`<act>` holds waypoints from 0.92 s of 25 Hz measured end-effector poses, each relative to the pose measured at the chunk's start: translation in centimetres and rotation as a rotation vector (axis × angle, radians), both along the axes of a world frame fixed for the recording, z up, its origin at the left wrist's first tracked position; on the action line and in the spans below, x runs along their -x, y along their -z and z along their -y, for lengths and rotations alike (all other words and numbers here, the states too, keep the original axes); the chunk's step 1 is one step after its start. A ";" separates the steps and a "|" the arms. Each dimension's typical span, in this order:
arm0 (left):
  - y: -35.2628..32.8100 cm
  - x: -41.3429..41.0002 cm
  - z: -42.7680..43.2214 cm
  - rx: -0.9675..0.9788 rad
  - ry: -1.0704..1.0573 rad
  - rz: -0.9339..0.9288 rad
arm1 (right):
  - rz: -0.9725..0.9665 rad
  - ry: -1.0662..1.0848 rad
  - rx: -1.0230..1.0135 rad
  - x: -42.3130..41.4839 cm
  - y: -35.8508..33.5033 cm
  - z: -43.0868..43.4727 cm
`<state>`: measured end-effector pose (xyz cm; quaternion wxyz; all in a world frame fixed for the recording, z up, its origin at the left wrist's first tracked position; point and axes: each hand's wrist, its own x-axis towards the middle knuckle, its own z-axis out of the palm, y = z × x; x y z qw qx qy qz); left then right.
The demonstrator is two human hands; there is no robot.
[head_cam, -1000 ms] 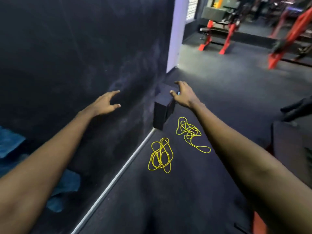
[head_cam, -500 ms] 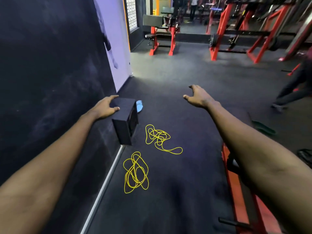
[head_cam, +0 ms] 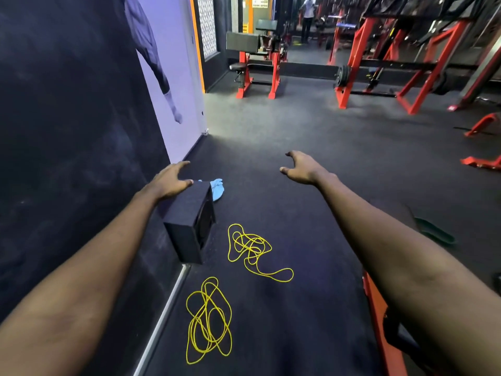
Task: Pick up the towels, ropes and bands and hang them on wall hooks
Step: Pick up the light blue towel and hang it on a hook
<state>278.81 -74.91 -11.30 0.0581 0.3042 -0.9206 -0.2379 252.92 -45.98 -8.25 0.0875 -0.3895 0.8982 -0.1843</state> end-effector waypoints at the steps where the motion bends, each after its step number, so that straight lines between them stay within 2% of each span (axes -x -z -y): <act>1: 0.1 1.5 1.0 -0.002 -0.013 0.000 | 0.008 -0.003 0.001 1.7 0.1 1.2; 7: 2.6 12.1 6.7 -0.042 -0.080 0.085 | 0.040 -0.049 -0.012 15.3 1.6 8.5; 12: 4.6 22.4 9.9 -0.088 -0.183 0.116 | 0.074 -0.166 -0.013 27.6 3.1 15.2; 19: 7.2 33.8 16.4 -0.160 -0.366 0.113 | 0.134 -0.312 -0.071 41.8 5.3 27.9; 23: 9.8 40.1 23.1 -0.221 -0.439 0.121 | 0.138 -0.340 -0.137 49.0 7.7 36.1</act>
